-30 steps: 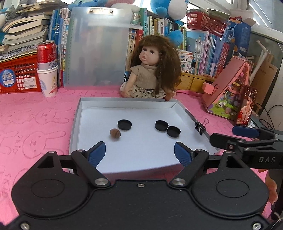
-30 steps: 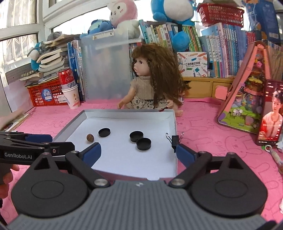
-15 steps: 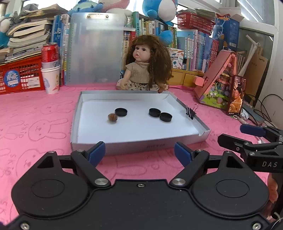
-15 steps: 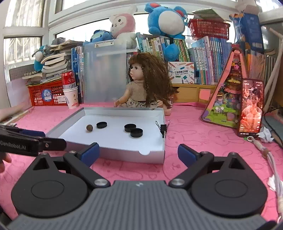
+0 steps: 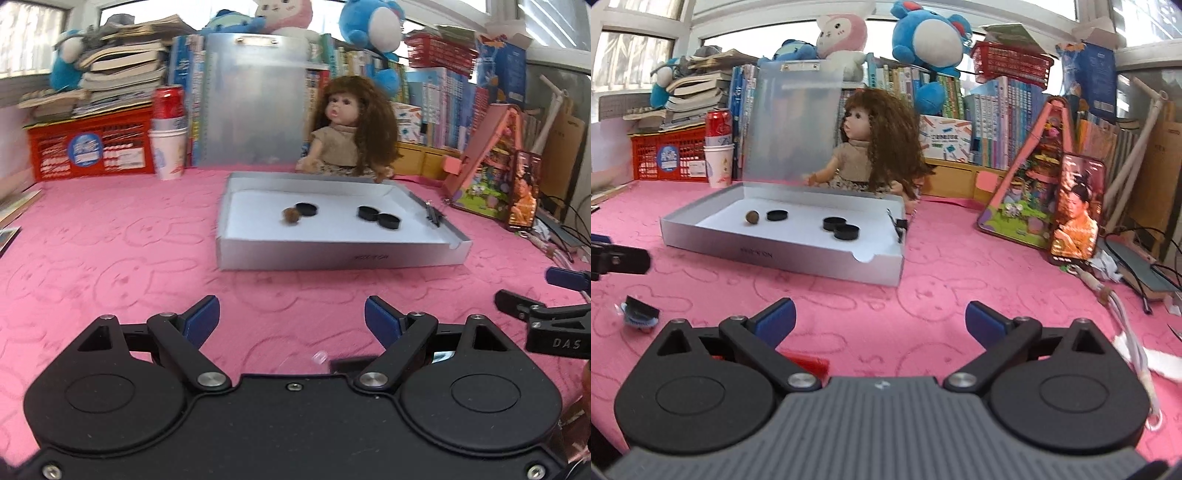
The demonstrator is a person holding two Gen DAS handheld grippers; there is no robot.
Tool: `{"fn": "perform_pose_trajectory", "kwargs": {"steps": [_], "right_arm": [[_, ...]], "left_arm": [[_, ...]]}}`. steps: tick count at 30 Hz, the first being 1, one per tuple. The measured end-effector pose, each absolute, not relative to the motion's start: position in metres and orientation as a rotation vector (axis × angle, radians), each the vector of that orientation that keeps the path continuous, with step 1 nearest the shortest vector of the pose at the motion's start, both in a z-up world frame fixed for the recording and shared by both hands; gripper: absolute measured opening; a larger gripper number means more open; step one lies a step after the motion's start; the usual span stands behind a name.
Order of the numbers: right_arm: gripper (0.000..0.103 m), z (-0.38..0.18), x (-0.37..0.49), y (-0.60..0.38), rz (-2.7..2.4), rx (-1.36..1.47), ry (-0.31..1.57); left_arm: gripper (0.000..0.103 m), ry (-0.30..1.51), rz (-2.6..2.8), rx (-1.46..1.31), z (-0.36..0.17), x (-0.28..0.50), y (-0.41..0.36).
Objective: Organize rigid objects
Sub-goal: 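Withdraw both open grippers away from the tray, then close the left gripper on the clear plastic cup while the right gripper grasps the red crayon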
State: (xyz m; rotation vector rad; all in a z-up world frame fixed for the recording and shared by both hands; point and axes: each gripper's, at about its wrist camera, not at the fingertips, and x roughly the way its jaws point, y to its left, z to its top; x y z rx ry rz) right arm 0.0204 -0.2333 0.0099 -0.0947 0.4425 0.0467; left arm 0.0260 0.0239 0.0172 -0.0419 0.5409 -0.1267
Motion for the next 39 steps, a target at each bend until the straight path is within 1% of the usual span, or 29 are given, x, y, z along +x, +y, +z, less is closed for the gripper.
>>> {"fn": "perform_pose_trajectory", "kwargs": {"steps": [2, 11, 14, 21, 24, 39], "right_arm": [[0.102, 0.008, 0.018, -0.236, 0.038, -0.098, 0.447], [0.103, 0.001, 0.009, -0.238, 0.048, -0.153, 0.463], [0.103, -0.001, 0.007, -0.233, 0.053, -0.166, 0.464], [0.103, -0.007, 0.008, -0.219, 0.088, -0.171, 0.477], [0.103, -0.009, 0.009, -0.213, 0.096, -0.169, 0.477], [0.103, -0.012, 0.015, -0.197, 0.103, -0.146, 0.478]], "left_arm": [[0.083, 0.548, -0.121, -0.035, 0.015, 0.02, 0.029], [0.061, 0.601, -0.133, -0.034, 0.007, 0.003, 0.036], [0.06, 0.599, -0.137, -0.031, 0.005, 0.002, 0.032], [0.052, 0.594, -0.133, -0.03, 0.003, 0.003, 0.027], [0.051, 0.588, -0.126, -0.024, 0.003, 0.003, 0.028], [0.051, 0.588, -0.08, -0.004, 0.002, 0.002, 0.036]]}}
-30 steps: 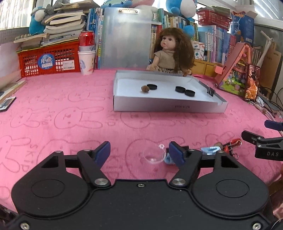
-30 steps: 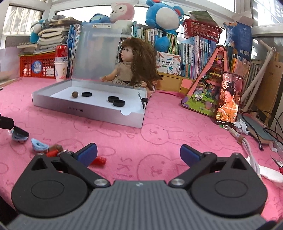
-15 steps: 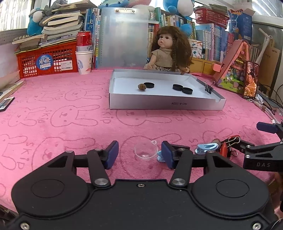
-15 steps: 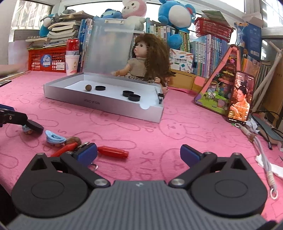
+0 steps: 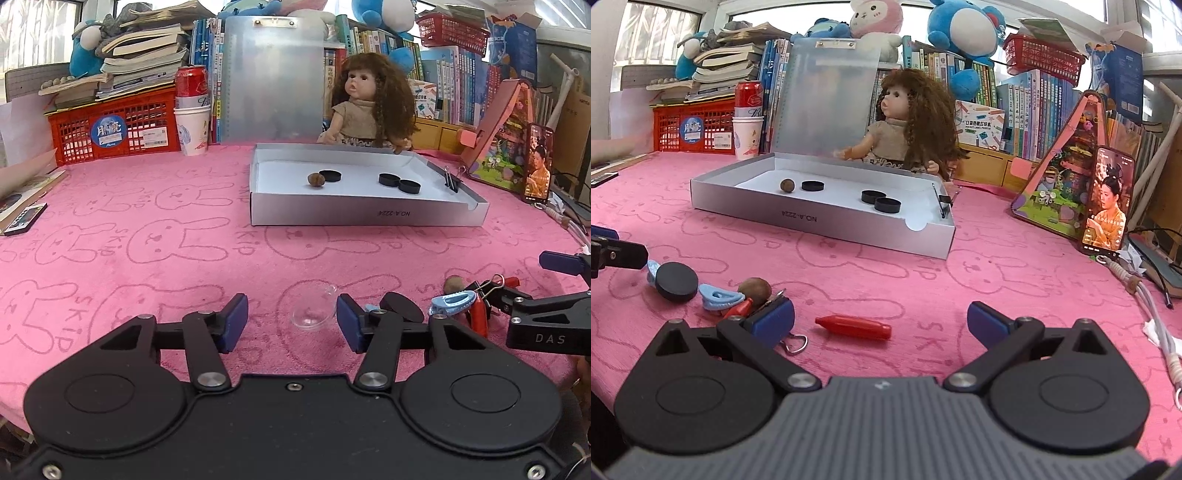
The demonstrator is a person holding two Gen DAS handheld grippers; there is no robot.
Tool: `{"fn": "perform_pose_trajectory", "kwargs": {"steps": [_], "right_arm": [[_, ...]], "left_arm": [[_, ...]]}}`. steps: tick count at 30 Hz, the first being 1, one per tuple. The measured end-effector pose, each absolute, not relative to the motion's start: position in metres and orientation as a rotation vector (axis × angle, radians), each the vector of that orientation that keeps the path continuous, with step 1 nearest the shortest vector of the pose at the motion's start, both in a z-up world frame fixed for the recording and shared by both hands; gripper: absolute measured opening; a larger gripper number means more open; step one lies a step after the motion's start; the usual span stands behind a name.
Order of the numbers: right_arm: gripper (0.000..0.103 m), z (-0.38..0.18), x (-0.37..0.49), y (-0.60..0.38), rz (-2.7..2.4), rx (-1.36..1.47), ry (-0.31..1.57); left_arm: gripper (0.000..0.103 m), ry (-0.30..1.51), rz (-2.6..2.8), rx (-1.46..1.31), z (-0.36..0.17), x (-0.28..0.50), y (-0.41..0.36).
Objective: Organize rigid objects
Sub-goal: 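Close the left gripper on the clear plastic cup while the right gripper grasps the red crayon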
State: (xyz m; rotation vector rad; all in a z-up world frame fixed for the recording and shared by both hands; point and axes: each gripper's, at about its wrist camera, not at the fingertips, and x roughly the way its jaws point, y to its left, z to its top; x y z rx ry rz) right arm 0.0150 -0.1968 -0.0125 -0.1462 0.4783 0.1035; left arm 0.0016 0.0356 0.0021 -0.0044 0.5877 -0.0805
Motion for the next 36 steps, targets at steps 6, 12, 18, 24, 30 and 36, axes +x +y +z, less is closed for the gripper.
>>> {"fn": "perform_pose_trajectory", "kwargs": {"steps": [6, 12, 18, 24, 30, 36], "right_arm": [[0.103, -0.014, 0.015, -0.193, 0.074, -0.103, 0.49], [0.102, -0.018, 0.013, -0.194, 0.046, -0.035, 0.505], [0.097, -0.019, 0.012, -0.196, 0.06, -0.007, 0.504], [0.089, -0.018, 0.01, -0.195, 0.076, 0.002, 0.499], [0.081, -0.017, 0.007, -0.191, 0.089, -0.001, 0.486], [0.073, -0.016, 0.006, -0.189, 0.099, 0.0, 0.482]], "left_arm": [[0.051, 0.593, -0.082, -0.013, -0.002, 0.003, 0.033], [0.051, 0.596, -0.077, -0.002, -0.007, 0.004, 0.023], [0.051, 0.589, -0.048, 0.02, -0.009, 0.003, 0.015], [0.05, 0.586, -0.049, -0.016, -0.006, 0.004, 0.016], [0.041, 0.581, -0.065, -0.044, -0.004, 0.007, 0.015], [0.029, 0.581, -0.067, -0.04, -0.005, 0.007, 0.012]]}}
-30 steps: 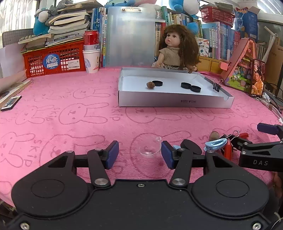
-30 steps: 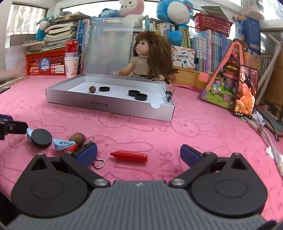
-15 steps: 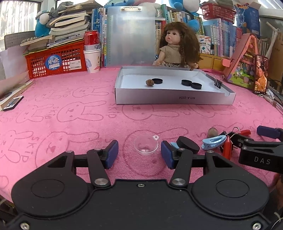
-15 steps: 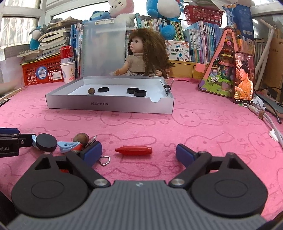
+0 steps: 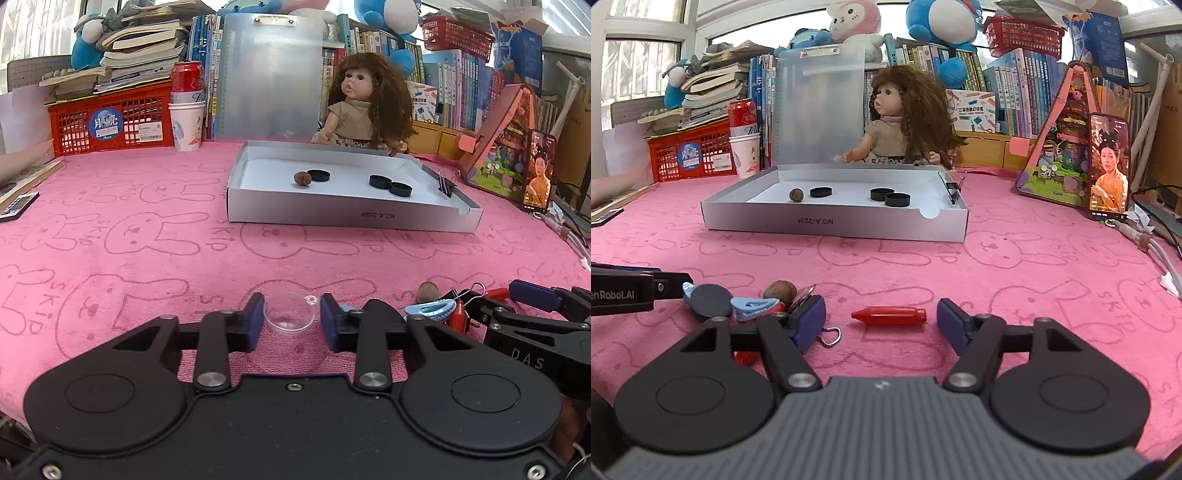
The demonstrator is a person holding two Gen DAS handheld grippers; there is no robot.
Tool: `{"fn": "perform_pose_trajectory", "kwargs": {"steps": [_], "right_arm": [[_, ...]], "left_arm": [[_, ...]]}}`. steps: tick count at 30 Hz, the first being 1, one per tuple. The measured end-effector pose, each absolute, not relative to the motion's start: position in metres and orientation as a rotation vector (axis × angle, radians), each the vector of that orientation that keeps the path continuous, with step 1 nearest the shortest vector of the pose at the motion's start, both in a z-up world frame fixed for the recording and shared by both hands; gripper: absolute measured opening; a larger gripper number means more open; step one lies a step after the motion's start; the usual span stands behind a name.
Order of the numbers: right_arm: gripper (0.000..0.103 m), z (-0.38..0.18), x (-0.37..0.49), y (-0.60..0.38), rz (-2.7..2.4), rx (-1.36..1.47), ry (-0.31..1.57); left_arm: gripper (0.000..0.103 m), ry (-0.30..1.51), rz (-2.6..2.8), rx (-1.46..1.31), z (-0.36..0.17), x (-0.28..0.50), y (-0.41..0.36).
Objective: Organize rigid objects
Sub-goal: 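Close the left gripper on the clear plastic cup while the right gripper grasps the red crayon, then carry the clear cup and red crayon over the white tray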
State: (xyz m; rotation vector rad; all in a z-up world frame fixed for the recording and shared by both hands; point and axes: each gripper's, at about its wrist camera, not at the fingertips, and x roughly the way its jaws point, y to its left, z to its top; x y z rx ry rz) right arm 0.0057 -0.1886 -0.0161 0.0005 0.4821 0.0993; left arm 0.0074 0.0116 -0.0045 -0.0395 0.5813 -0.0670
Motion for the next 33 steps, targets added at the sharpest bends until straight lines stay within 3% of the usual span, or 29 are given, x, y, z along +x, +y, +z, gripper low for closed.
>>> {"fn": "perform_pose_trajectory", "kwargs": {"steps": [4, 8, 33], "right_arm": [[0.065, -0.015, 0.005, -0.187, 0.111, 0.002, 0.475], [0.05, -0.015, 0.005, -0.185, 0.113, -0.009, 0.479], [0.05, 0.015, 0.031, -0.207, 0.056, -0.022, 0.415]], "left_arm": [[0.029, 0.575, -0.069, -0.036, -0.003, 0.006, 0.011], [0.029, 0.567, -0.072, -0.036, -0.001, 0.005, 0.011], [0.029, 0.542, -0.094, -0.066, 0.023, 0.043, 0.023]]}}
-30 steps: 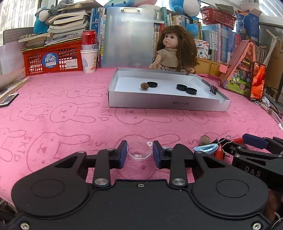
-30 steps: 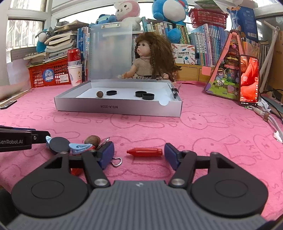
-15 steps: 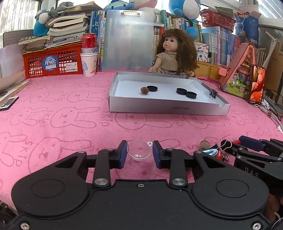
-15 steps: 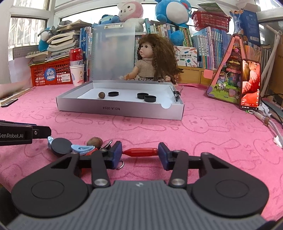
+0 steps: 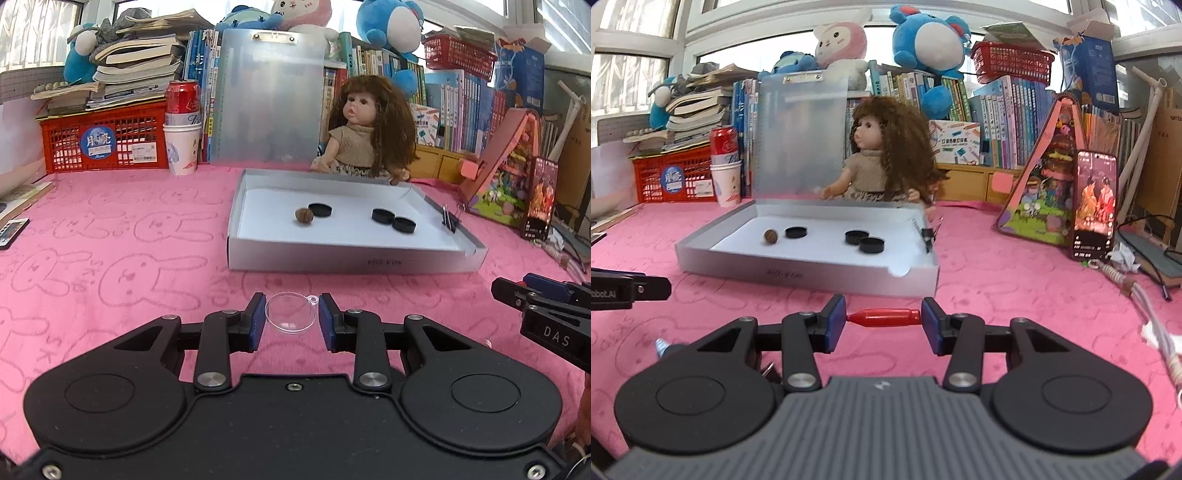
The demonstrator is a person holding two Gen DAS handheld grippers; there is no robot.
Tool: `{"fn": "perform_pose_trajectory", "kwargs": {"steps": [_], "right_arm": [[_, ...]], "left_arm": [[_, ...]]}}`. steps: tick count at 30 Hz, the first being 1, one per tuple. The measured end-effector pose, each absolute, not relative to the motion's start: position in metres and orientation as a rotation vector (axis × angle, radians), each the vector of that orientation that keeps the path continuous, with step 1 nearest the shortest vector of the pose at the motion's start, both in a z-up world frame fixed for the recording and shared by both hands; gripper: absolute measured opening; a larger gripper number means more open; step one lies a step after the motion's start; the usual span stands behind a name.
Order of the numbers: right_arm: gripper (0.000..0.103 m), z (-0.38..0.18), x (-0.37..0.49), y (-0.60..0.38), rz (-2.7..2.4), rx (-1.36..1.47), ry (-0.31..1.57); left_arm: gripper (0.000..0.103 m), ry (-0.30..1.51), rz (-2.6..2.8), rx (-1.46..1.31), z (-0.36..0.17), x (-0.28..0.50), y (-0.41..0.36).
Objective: Organize rigid objects
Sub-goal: 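Carry the clear cup and red crayon over the white tray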
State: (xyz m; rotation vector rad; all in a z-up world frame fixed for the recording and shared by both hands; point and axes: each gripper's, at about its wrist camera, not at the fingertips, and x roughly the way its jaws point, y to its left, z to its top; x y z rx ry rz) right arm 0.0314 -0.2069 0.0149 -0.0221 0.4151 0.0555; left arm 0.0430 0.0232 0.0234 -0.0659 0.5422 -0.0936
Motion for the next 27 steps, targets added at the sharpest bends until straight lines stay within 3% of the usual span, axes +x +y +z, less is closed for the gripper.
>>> {"fn": "perform_pose_trajectory", "kwargs": {"steps": [27], "right_arm": [[0.05, 0.065, 0.109, -0.216, 0.098, -0.025, 0.375]], "left_arm": [[0.029, 0.511, -0.189, -0.154, 0.071, 0.139, 0.02]]}}
